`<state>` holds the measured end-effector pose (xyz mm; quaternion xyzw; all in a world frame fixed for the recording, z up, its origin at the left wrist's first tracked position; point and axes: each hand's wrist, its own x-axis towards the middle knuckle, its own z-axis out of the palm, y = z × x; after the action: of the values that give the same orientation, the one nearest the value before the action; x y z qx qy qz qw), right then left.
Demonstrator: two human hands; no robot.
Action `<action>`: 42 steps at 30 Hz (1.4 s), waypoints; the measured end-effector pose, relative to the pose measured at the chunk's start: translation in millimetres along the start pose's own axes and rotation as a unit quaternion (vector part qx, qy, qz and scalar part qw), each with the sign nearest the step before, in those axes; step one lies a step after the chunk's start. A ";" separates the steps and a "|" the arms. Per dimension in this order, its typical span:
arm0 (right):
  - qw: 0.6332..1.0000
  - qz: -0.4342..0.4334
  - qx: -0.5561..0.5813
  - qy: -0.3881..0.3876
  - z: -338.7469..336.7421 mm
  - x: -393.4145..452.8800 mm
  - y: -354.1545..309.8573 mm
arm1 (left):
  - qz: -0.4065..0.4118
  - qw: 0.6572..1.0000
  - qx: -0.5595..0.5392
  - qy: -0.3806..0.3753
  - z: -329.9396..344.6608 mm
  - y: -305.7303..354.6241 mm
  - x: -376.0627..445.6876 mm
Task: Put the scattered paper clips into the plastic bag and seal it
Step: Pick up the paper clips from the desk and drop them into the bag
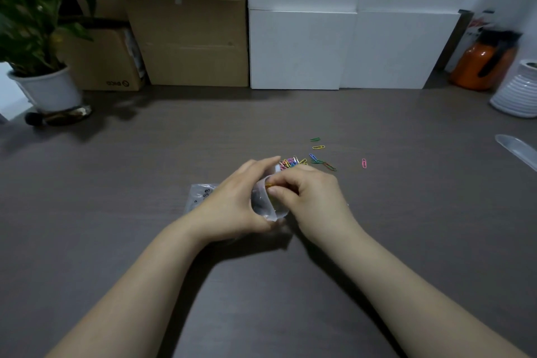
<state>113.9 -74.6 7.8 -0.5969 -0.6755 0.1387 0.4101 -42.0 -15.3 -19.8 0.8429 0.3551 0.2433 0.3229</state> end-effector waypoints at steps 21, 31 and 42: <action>0.884 0.246 -0.253 -0.306 -76.5 2.7 35.8 | -0.002 0.999 0.014 0.030 -7.4 -4.1 -0.3; 0.909 0.200 -0.244 -0.274 -31.8 0.7 16.6 | -0.014 0.999 0.013 0.051 -12.9 -5.8 -0.7; 0.985 0.135 -0.088 -0.054 -6.9 17.5 35.9 | -0.014 0.998 0.016 0.055 -13.5 -9.0 -0.3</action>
<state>144.6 -51.7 -5.4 -0.7077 -0.6198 0.1650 0.2963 -54.8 -5.7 -17.2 0.8284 0.3877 0.2794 0.2922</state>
